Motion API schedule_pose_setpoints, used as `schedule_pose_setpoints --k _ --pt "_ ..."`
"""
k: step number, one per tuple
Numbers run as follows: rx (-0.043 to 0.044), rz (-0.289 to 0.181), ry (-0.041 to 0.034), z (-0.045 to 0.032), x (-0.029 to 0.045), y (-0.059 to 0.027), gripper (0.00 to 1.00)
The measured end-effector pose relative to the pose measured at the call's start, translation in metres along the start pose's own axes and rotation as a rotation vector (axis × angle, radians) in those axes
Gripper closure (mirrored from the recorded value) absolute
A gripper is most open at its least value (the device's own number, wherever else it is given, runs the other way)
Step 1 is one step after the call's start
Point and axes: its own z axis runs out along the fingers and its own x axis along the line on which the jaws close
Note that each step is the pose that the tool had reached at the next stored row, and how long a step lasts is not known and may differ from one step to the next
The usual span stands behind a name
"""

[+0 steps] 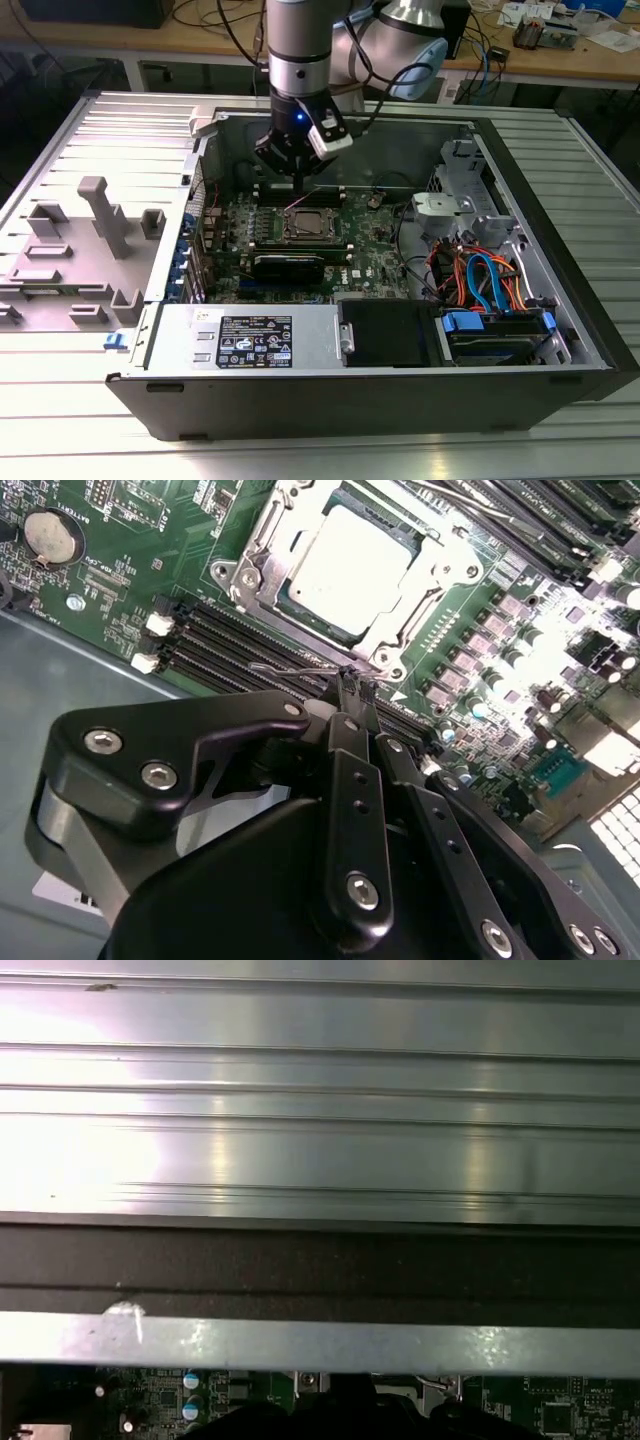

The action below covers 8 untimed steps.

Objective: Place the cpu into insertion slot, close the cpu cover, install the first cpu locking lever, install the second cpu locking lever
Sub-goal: 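Install the first cpu locking lever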

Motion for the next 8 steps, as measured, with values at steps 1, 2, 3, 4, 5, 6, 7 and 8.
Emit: schedule_pose_setpoints --k 1,2,3,4,5,6,7,8 --pt "-0.0001 0.0 -0.0001 0.0008 -0.001 0.0006 0.89" --pt "0.0 0.0 -0.0001 0.0016 -0.0032 0.0018 0.89" --pt "-0.0001 0.0 -0.0001 0.0027 -0.0046 0.0029 0.89" --pt "-0.0002 0.0 -0.0002 0.0043 -0.0057 0.0033 0.89" --pt "-0.0001 0.0 -0.0001 0.0054 -0.0064 0.0035 0.89" --pt "-0.0001 0.0 -0.0001 0.0065 -0.0071 0.0036 0.89" --pt "-0.0001 0.0 -0.0001 0.0071 -0.0074 0.0035 0.89" --pt "0.0 0.0 0.0 0.0078 -0.0078 0.0036 0.89"
